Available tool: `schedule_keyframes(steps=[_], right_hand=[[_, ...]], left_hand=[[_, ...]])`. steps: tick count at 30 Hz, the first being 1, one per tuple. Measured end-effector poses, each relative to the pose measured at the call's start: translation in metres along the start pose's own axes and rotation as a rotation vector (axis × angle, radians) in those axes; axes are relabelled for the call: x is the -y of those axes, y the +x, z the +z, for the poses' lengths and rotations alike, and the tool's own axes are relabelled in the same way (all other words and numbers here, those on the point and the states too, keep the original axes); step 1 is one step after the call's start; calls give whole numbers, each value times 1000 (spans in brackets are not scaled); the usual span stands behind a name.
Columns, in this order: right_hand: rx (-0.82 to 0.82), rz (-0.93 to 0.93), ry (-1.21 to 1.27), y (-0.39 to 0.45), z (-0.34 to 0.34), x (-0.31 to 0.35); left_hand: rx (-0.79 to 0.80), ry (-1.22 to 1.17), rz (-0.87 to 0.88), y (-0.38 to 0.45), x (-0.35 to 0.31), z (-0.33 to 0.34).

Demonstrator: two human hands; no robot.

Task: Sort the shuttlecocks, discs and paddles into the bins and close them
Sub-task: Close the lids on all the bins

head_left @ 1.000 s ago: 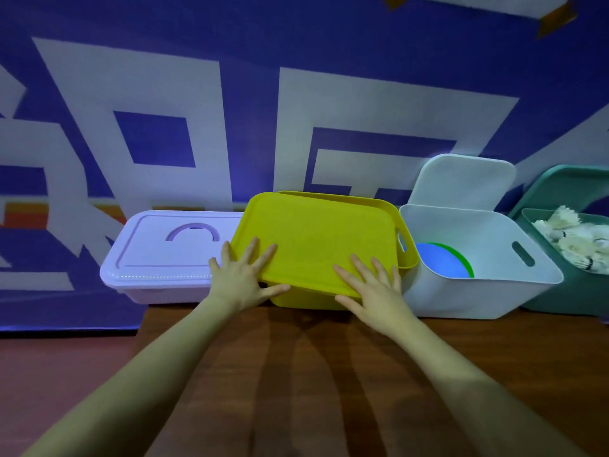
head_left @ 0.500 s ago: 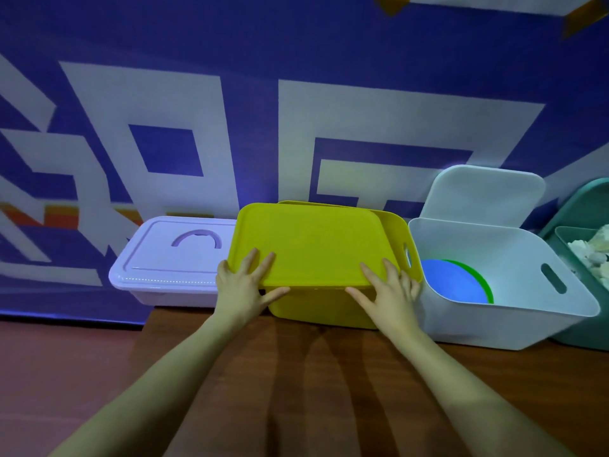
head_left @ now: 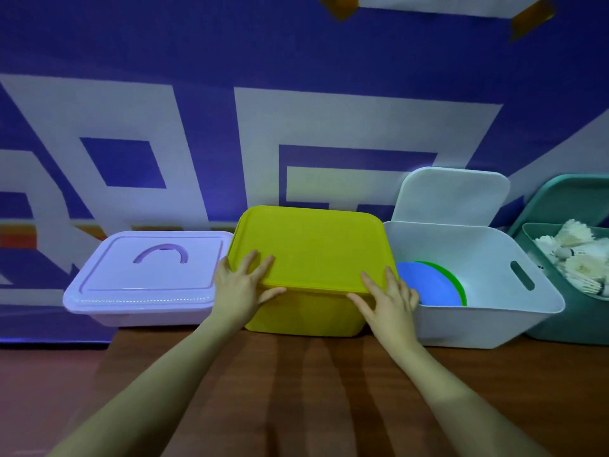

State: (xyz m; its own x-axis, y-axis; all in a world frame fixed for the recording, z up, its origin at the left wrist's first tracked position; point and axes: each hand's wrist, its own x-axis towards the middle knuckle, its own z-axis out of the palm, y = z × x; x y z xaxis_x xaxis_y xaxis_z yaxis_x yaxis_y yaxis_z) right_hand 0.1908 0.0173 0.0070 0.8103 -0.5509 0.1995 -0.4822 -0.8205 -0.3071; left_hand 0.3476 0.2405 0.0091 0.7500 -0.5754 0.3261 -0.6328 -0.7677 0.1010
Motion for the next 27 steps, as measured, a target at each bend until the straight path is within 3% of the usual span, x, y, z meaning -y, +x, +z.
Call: schedule_keyframes(steps=[5,12,24,27], right_hand=[[-7,-7,-21,0,2,3],[-7,-9,-41,2,3,9],[-35,-45,-98,8,1,12],[25,-39,-161,21,-2,15]], left_hand=[[46,-15,-93,-4,-2,-4],[17,-39,-83,0,9,-5],[115,-66,-140,-7,3,-7],[149,-62,-181,0,4,-10]])
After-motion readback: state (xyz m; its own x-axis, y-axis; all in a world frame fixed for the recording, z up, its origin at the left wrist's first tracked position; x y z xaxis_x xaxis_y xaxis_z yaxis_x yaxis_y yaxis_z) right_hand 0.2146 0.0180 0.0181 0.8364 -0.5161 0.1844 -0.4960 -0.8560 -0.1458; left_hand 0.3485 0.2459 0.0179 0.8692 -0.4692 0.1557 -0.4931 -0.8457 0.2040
